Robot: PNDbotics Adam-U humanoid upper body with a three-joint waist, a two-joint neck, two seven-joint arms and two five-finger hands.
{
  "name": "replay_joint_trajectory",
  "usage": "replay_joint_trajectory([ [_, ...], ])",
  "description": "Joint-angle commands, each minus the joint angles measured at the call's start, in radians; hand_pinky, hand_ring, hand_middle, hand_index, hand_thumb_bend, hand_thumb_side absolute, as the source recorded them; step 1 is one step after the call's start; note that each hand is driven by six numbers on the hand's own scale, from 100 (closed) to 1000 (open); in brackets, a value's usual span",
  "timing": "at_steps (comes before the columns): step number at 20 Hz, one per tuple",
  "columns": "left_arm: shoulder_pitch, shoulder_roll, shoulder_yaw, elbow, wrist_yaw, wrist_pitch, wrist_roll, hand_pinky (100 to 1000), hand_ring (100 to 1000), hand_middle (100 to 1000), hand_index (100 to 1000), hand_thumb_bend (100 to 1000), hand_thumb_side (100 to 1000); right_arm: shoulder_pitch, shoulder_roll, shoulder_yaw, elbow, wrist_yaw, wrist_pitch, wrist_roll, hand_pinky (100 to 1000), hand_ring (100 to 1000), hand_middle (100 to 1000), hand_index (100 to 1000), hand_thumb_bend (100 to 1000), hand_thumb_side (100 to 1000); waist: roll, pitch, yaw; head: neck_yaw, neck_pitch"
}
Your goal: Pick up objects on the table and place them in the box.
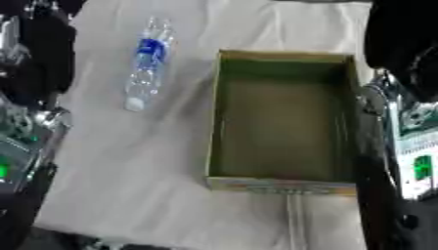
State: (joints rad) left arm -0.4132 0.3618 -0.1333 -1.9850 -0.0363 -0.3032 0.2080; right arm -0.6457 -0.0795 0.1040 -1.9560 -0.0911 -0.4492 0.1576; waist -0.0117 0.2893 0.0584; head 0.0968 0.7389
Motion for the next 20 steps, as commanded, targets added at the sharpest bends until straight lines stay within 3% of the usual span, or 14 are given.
replay_joint_trajectory([
  [1, -0.005, 0.019, 0.011, -0.015, -0.008, 0.002, 0.004, 699, 790, 976, 815, 134, 1000, -0.015, -0.01, -0.007, -0.011, 0.002, -0.002, 0.0, 790, 962, 916, 938, 100, 1000, 0.002, -0.021, 0.001, -0.003, -0.004],
  [5, -0.005, 0.02, 0.01, -0.015, -0.009, 0.002, 0.005, 699, 790, 977, 816, 133, 1000, -0.014, -0.01, -0.007, -0.01, 0.003, -0.002, 0.0, 790, 962, 916, 938, 100, 1000, 0.003, -0.021, 0.0, -0.003, -0.023],
  [14, -0.001, 0.023, 0.01, -0.015, -0.013, 0.015, 0.013, 695, 788, 976, 813, 128, 1000, -0.012, -0.012, -0.007, -0.009, 0.004, -0.001, 0.002, 790, 963, 916, 939, 100, 1000, 0.006, -0.021, -0.002, -0.004, -0.019],
  [20, 0.013, 0.064, 0.005, -0.015, 0.012, 0.114, 0.143, 653, 758, 952, 797, 169, 1000, -0.01, -0.015, -0.003, -0.007, 0.003, 0.001, 0.009, 790, 965, 916, 939, 100, 1000, 0.016, -0.02, -0.004, -0.002, -0.015],
])
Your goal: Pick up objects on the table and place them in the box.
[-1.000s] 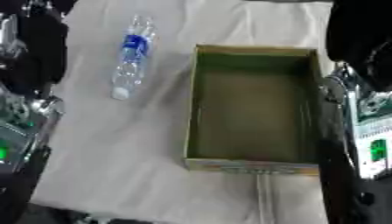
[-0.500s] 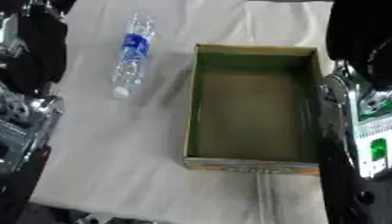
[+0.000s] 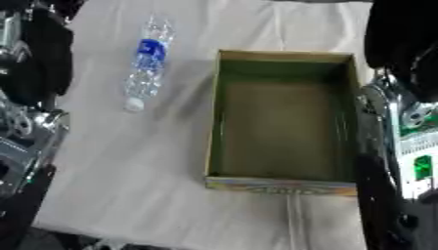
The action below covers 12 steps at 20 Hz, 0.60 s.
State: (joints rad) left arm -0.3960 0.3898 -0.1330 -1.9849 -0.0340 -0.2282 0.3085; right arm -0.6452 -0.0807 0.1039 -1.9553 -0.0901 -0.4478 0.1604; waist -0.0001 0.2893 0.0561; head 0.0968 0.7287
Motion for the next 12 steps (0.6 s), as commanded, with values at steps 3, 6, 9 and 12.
replay_joint_trajectory([
  [3, 0.008, 0.079, -0.014, -0.015, 0.034, 0.178, 0.068, 642, 753, 956, 794, 207, 1000, -0.008, -0.015, 0.001, -0.007, 0.0, 0.001, 0.012, 791, 966, 917, 940, 100, 1000, 0.014, -0.018, -0.005, 0.0, 0.0],
  [6, 0.01, 0.123, -0.028, -0.015, 0.063, 0.316, 0.094, 628, 745, 953, 792, 276, 948, -0.007, -0.017, 0.003, -0.006, -0.002, 0.002, 0.017, 791, 967, 917, 940, 100, 1000, 0.02, -0.017, -0.01, 0.003, 0.001],
  [9, 0.005, 0.183, -0.046, -0.015, 0.109, 0.466, 0.145, 615, 737, 944, 791, 312, 919, -0.006, -0.018, 0.005, -0.005, -0.004, 0.003, 0.021, 791, 967, 917, 939, 100, 1000, 0.027, -0.017, -0.015, 0.007, 0.002],
  [12, -0.005, 0.243, -0.064, -0.015, 0.164, 0.554, 0.175, 613, 734, 942, 793, 330, 916, -0.004, -0.018, 0.007, -0.005, -0.007, 0.005, 0.025, 791, 968, 917, 940, 100, 1000, 0.036, -0.019, -0.019, 0.01, 0.003],
])
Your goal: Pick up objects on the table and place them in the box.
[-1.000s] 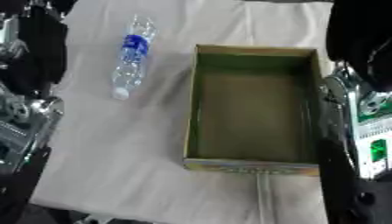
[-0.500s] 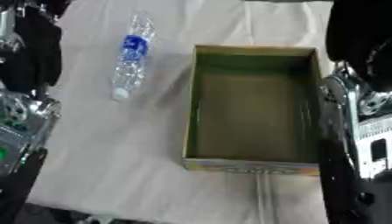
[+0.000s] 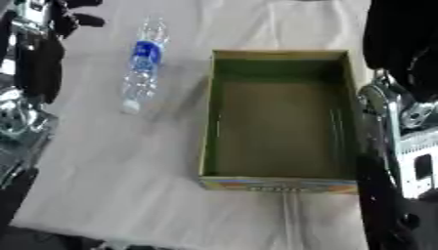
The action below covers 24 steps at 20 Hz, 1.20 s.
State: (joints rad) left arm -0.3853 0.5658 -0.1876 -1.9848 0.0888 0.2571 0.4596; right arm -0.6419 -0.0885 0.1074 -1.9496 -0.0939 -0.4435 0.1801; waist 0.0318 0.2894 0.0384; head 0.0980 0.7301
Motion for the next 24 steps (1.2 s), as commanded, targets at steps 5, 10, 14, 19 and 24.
replay_joint_trajectory([
  [5, -0.017, 0.192, -0.046, -0.015, 0.131, 0.2, 0.022, 621, 737, 956, 802, 388, 888, -0.002, -0.013, 0.007, -0.009, -0.006, 0.004, 0.012, 791, 968, 917, 940, 100, 1000, 0.02, -0.022, -0.008, 0.011, 0.005],
  [10, -0.008, 0.301, -0.07, -0.015, 0.179, 0.302, -0.074, 651, 753, 969, 823, 510, 822, 0.003, -0.015, 0.009, -0.008, -0.008, 0.007, 0.016, 791, 968, 917, 940, 100, 1000, 0.031, -0.026, -0.012, 0.012, 0.006],
  [14, -0.009, 0.381, -0.088, -0.015, 0.204, 0.395, -0.168, 687, 786, 1000, 870, 550, 833, 0.006, -0.016, 0.01, -0.007, -0.009, 0.008, 0.018, 791, 969, 917, 940, 100, 1000, 0.04, -0.03, -0.016, 0.012, 0.009],
  [19, -0.024, 0.446, -0.102, -0.015, 0.105, 0.477, -0.352, 693, 792, 1000, 892, 660, 781, 0.012, -0.017, 0.01, -0.007, -0.011, 0.011, 0.021, 791, 967, 917, 940, 100, 1000, 0.049, -0.034, -0.02, 0.013, 0.011],
  [24, -0.033, 0.466, -0.112, -0.015, 0.014, 0.567, -0.491, 705, 797, 1000, 903, 721, 754, 0.015, -0.017, 0.01, -0.007, -0.012, 0.013, 0.021, 791, 967, 917, 939, 100, 1000, 0.056, -0.037, -0.024, 0.015, 0.01],
])
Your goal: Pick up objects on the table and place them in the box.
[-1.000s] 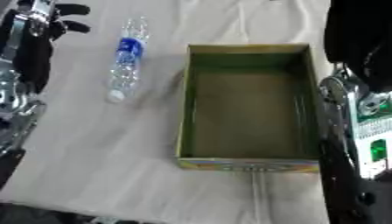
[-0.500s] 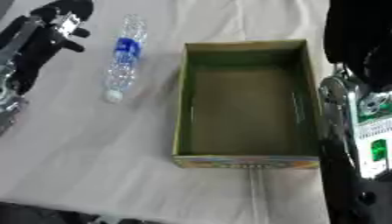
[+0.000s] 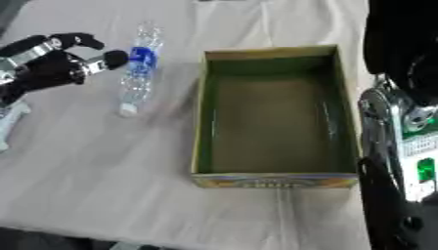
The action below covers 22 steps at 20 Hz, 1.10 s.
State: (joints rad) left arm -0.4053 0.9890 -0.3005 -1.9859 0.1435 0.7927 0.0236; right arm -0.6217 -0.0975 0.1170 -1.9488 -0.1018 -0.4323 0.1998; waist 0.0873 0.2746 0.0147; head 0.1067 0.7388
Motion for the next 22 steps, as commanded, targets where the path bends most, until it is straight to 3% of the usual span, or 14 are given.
replay_joint_trajectory([
  [1, -0.013, 0.044, -0.002, -0.014, -0.055, 0.043, -0.075, 712, 800, 1000, 905, 730, 753, -0.005, -0.008, 0.001, -0.008, -0.004, 0.002, 0.002, 791, 967, 917, 939, 100, 1000, 0.001, -0.023, -0.001, 0.005, 0.0],
  [4, -0.018, 0.053, -0.01, -0.014, -0.088, 0.075, -0.134, 716, 801, 1000, 928, 808, 724, -0.005, -0.008, 0.0, -0.008, -0.004, 0.002, 0.002, 791, 966, 917, 939, 100, 1000, 0.002, -0.024, -0.003, 0.005, -0.001],
  [5, -0.023, 0.059, -0.014, -0.014, -0.097, 0.087, -0.157, 713, 793, 1000, 958, 867, 676, -0.004, -0.008, 0.0, -0.008, -0.005, 0.002, 0.002, 792, 966, 917, 939, 100, 1000, 0.003, -0.025, -0.003, 0.006, -0.001],
  [8, -0.048, 0.07, -0.016, 0.001, -0.123, 0.111, -0.219, 693, 775, 1000, 967, 896, 640, -0.001, -0.009, 0.0, -0.008, -0.004, 0.003, 0.003, 791, 966, 917, 939, 100, 1000, 0.006, -0.027, -0.002, 0.007, 0.001],
  [11, -0.097, 0.06, -0.014, 0.075, -0.129, 0.114, -0.246, 592, 714, 936, 938, 927, 554, 0.002, -0.01, 0.0, -0.007, -0.005, 0.004, 0.004, 791, 966, 916, 939, 100, 1000, 0.009, -0.03, 0.001, 0.006, 0.003],
  [22, -0.293, -0.046, -0.061, 0.417, 0.088, 0.114, -0.076, 567, 714, 872, 906, 885, 446, 0.017, -0.02, 0.002, -0.003, -0.005, 0.008, 0.011, 791, 967, 916, 938, 100, 1000, 0.035, -0.04, 0.005, 0.001, 0.019],
])
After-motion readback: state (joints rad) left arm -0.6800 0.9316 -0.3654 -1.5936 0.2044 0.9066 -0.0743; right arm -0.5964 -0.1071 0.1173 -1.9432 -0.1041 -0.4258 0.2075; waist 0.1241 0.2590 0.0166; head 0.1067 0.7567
